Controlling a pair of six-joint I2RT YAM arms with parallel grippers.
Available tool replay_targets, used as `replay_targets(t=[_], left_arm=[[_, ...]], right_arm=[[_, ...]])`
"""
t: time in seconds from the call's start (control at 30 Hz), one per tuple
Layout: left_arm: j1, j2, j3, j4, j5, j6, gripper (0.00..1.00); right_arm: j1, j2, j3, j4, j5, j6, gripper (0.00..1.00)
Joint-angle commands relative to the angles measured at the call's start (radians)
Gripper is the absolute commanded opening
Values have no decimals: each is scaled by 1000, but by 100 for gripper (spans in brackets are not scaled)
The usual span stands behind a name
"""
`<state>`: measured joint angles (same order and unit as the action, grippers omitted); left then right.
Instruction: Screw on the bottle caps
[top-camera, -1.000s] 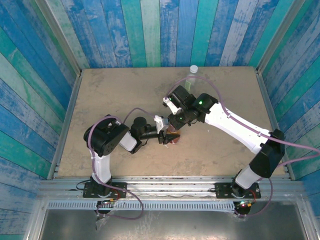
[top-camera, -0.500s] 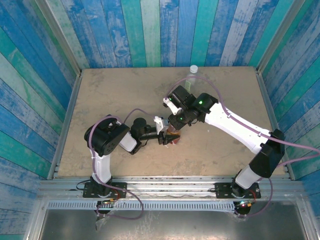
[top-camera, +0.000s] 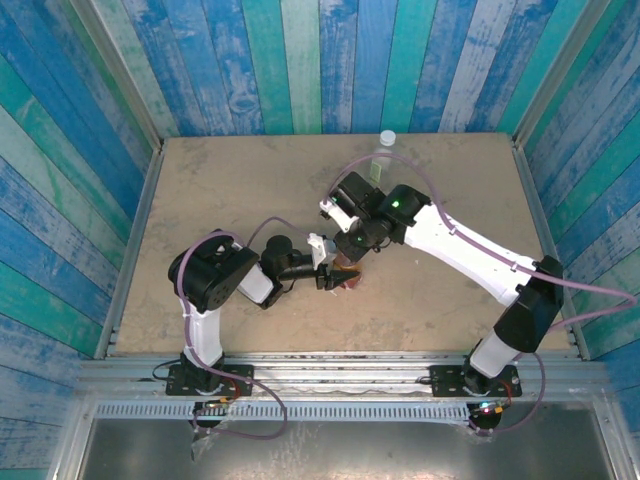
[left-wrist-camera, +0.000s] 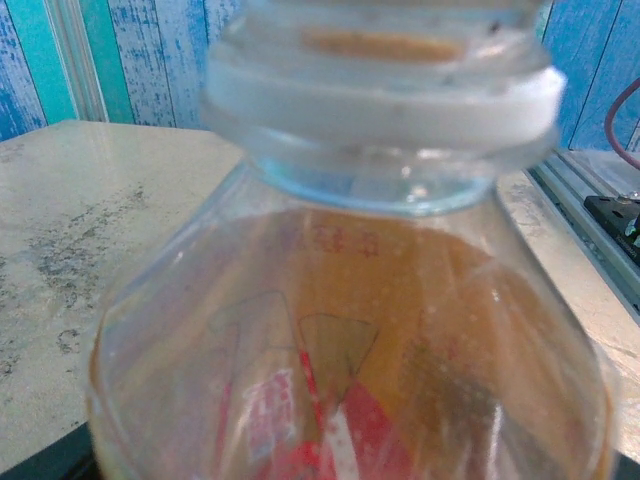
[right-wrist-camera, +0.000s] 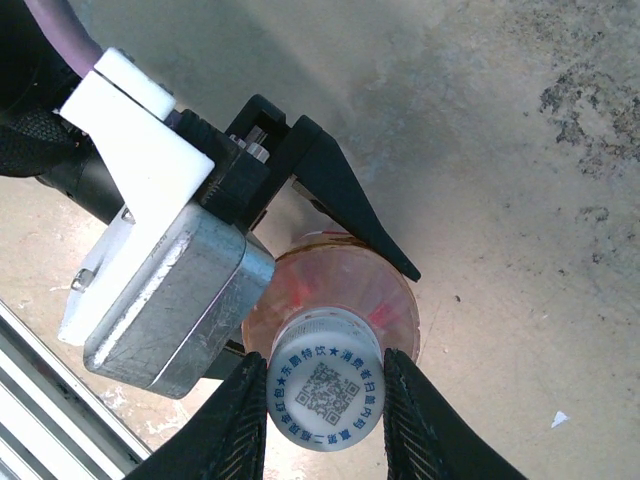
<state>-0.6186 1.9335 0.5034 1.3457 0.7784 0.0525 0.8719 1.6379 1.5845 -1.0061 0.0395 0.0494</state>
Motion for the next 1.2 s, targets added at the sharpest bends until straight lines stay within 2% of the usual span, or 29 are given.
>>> replay_targets(t=[0.0, 0.13, 0.33, 0.47, 0.73, 1.0, 1.17], left_arm=[[1, 29, 13, -62, 3, -6, 49], [2, 28, 26, -86, 4, -5, 47], [2, 28, 30, -92, 11, -3, 47], [3, 25, 39, -114, 35, 5, 47], [2, 9, 59, -187, 90, 22, 48], [2, -3, 96, -299, 149, 35, 48], [2, -7, 100, -303, 129, 28, 48]], right_arm=[[19, 22, 26, -56, -18, -27, 30], [17, 31, 59, -89, 11, 3, 30], [-15, -3, 57, -76, -20, 38, 30], [-15, -42, 13, -39, -67, -35, 31], [-15, -73, -18, -36, -77, -211, 31], [-14, -45, -12, -101, -76, -306, 31], [-14, -18, -1, -131, -40, -289, 30]])
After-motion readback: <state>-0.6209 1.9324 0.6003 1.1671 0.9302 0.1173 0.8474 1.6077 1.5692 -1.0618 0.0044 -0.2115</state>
